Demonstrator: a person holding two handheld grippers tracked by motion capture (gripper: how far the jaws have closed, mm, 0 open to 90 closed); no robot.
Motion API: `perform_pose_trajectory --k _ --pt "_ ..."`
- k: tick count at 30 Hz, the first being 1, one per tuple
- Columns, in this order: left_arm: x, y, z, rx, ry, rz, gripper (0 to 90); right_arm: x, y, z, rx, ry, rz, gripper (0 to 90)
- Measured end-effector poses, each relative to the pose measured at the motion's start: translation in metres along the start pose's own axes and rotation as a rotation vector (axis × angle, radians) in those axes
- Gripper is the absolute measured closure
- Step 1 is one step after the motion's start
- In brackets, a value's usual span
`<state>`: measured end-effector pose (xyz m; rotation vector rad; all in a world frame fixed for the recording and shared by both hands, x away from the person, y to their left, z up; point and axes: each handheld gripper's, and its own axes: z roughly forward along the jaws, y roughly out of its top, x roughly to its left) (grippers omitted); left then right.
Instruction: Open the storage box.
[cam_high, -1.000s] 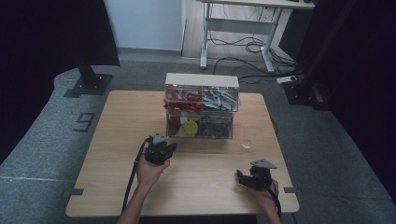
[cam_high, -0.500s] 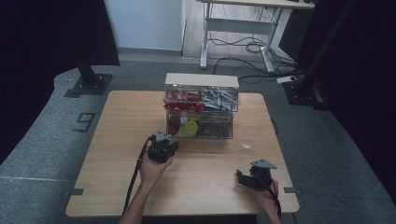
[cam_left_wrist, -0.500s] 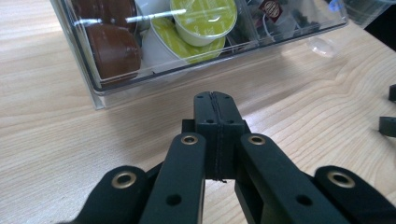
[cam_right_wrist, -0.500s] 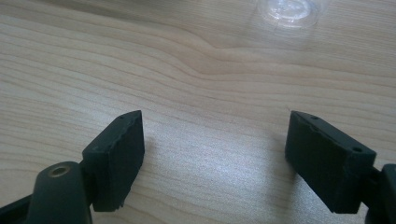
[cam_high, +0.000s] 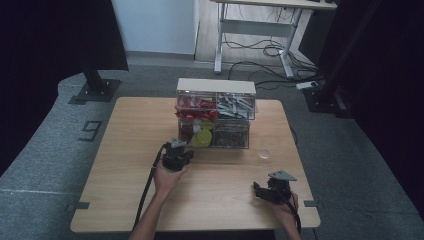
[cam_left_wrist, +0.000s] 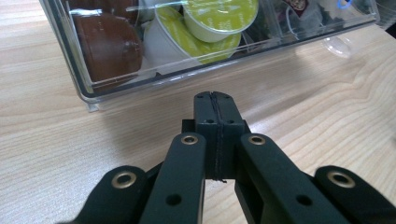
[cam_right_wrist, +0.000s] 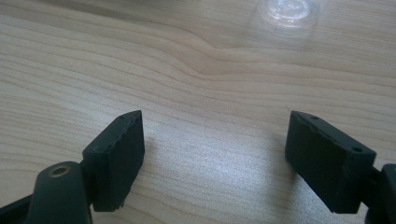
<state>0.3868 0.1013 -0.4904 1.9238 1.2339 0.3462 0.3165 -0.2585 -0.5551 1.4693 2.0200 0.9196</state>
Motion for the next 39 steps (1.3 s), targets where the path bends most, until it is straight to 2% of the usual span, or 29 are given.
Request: perform_pose_trajectory --k 10,21,25,27,32,36,39 --pt "0.006 0.002 0.009 0.006 0.005 -0.019 90.0 0.000 0.000 0.000 0.001 0.000 0.001 20.2" --pt "0.008 0.005 0.009 0.003 0.021 -0.007 90.0 0.000 0.000 0.000 0.001 0.000 0.002 20.1" --pt "0.006 0.008 0.003 -0.032 0.026 0.004 90.0 0.000 0.000 0.000 0.001 0.000 0.002 20.1" --pt "0.008 0.010 0.001 -0.032 0.027 0.001 90.0 0.000 0.000 0.000 0.001 0.000 0.003 20.1" --pt "0.005 0.004 0.008 0.002 0.000 -0.008 90.0 0.000 0.000 0.000 0.001 0.000 0.003 20.1" --pt "0.006 0.003 0.014 0.018 -0.003 -0.011 90.0 0.000 0.000 0.000 0.001 -0.001 0.003 20.1" --pt "0.008 0.004 0.016 0.009 0.004 -0.020 90.0 -0.001 0.000 0.000 0.001 -0.001 0.004 20.1"
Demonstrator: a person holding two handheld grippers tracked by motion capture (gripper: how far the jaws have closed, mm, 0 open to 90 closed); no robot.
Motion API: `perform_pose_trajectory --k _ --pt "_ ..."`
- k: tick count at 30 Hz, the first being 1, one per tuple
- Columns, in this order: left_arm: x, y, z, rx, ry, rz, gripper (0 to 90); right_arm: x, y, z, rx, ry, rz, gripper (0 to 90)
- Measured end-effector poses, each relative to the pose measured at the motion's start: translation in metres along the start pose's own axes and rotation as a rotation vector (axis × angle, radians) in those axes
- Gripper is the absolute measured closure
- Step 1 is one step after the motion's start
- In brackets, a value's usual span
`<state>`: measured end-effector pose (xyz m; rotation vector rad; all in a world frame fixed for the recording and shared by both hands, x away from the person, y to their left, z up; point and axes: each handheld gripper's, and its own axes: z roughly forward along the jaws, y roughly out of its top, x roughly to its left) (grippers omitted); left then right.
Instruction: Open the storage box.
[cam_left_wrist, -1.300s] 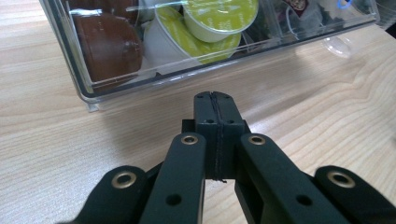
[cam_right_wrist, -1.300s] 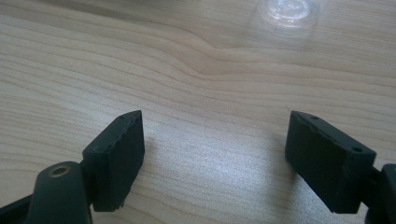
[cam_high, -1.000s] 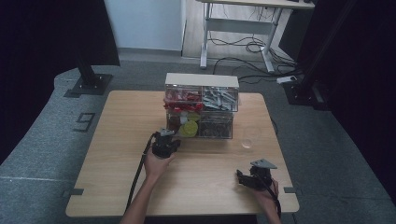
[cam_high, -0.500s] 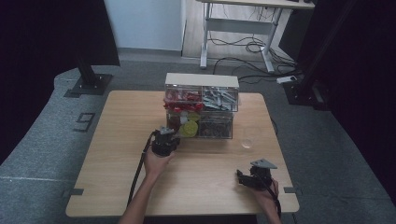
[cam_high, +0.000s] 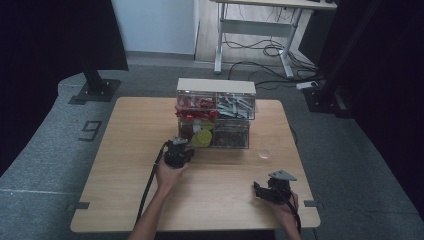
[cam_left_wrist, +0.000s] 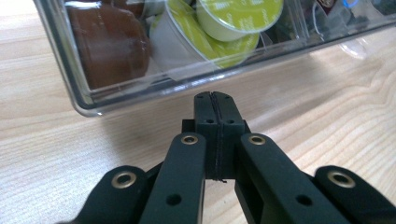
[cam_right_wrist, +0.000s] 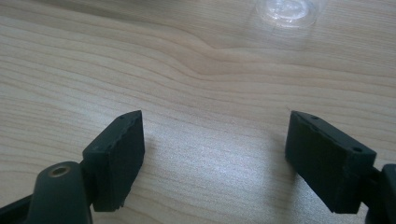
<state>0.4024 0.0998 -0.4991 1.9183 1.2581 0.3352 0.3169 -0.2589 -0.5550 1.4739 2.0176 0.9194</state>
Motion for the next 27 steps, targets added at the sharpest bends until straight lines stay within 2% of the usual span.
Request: perform_pose_trajectory --k 7,15,17,19,27 --pt "0.001 0.001 -0.004 -0.010 0.018 0.015 90.0 0.000 0.000 0.000 0.000 0.000 0.002 20.2" --pt "0.002 0.000 -0.009 -0.024 0.013 0.002 90.0 0.000 0.000 0.000 0.000 -0.001 0.002 20.2" --pt "0.002 0.001 -0.011 -0.041 0.022 0.005 90.0 0.000 0.000 0.000 0.000 -0.001 0.002 20.2" --pt "0.002 0.005 -0.014 -0.056 0.011 -0.005 90.0 0.000 0.000 0.000 0.000 -0.001 0.002 20.2" --pt "0.000 0.011 -0.016 -0.050 0.007 -0.007 90.0 -0.001 0.000 0.000 0.000 -0.001 0.002 20.2"
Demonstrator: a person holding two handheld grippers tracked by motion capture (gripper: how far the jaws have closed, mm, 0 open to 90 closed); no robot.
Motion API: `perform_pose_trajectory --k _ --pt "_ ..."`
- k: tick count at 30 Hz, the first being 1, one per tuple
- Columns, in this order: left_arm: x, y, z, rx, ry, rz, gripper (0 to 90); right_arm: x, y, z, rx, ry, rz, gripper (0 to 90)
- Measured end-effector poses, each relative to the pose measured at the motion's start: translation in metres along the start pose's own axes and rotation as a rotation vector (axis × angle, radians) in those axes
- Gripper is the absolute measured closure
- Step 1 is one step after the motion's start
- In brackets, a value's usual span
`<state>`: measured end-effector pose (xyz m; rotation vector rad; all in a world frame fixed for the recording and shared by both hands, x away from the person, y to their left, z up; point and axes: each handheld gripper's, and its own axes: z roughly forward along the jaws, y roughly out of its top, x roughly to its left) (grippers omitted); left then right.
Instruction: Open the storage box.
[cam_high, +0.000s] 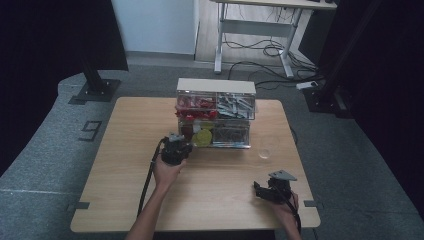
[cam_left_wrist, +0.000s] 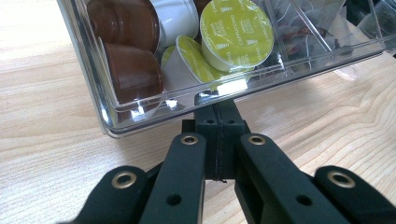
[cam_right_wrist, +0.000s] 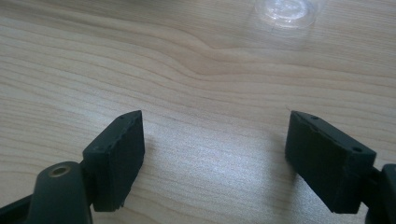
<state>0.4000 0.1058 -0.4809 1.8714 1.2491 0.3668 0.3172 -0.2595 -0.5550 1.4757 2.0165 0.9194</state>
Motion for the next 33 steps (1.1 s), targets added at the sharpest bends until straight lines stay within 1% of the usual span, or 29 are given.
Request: perform_pose_trajectory --k 3,9,12,16,24,27,33 --pt "-0.001 0.002 -0.001 -0.002 -0.005 -0.003 90.0 0.000 0.000 0.000 0.000 -0.001 0.001 20.2" --pt "-0.003 0.009 -0.007 -0.004 0.002 0.014 90.0 0.000 0.000 0.000 0.000 -0.001 0.001 20.2" --pt "-0.003 0.013 -0.008 -0.011 0.001 0.014 90.0 0.000 0.000 0.000 -0.001 -0.001 0.002 20.3" --pt "-0.003 0.018 -0.010 -0.016 -0.011 0.014 90.0 0.000 0.000 0.000 -0.001 -0.003 0.002 20.6" --pt "0.002 0.024 -0.009 -0.017 -0.018 0.012 90.0 -0.001 0.002 0.002 -0.002 -0.015 0.013 20.9" --pt "0.004 0.026 -0.007 -0.021 -0.021 0.003 90.0 -0.001 0.002 0.002 -0.002 -0.019 0.013 21.2" --pt "0.005 0.029 -0.004 -0.017 -0.030 0.007 90.0 -0.001 0.002 0.002 -0.003 -0.021 0.014 21.5"
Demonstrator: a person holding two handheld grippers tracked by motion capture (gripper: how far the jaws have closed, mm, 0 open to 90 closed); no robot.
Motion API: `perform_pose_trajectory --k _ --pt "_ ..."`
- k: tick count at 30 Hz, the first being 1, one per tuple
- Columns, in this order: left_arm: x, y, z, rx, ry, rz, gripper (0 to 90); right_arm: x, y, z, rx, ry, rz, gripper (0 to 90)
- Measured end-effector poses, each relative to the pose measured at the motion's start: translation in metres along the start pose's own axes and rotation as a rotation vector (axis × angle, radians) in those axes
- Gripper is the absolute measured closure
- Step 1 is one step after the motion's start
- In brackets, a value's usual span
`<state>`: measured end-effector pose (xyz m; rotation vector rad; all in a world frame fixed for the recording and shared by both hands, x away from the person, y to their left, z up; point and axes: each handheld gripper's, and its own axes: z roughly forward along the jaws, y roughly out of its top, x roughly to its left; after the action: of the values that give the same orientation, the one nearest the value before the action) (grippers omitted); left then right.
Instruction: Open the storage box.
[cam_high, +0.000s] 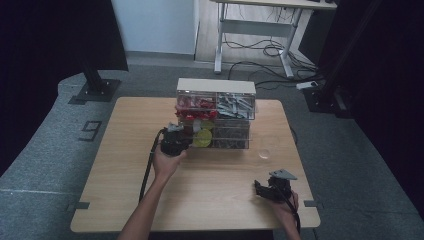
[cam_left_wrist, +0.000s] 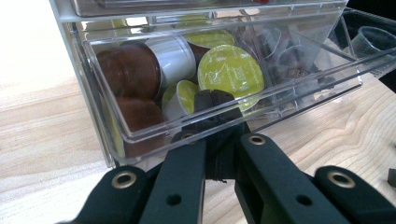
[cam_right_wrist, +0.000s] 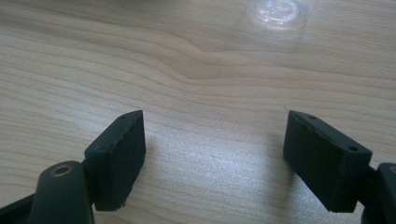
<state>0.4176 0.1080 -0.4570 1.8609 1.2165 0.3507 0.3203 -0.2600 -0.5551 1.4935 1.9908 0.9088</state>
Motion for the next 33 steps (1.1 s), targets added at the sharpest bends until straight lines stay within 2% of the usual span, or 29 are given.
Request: perform_pose_trajectory --k 10,15,23,33 --pt "0.000 0.012 -0.006 -0.025 0.010 0.007 90.0 0.000 0.000 0.000 -0.002 -0.003 0.002 22.4" --pt "-0.001 0.019 -0.009 -0.041 0.009 -0.008 90.0 0.000 0.000 0.000 -0.002 -0.003 0.005 22.9" --pt "-0.004 0.029 -0.012 -0.052 0.021 0.004 90.0 0.000 0.000 -0.001 -0.003 -0.004 0.005 23.2" --pt "-0.004 0.036 -0.015 -0.068 0.029 -0.002 90.0 0.000 0.000 -0.001 -0.003 -0.003 0.005 23.2"
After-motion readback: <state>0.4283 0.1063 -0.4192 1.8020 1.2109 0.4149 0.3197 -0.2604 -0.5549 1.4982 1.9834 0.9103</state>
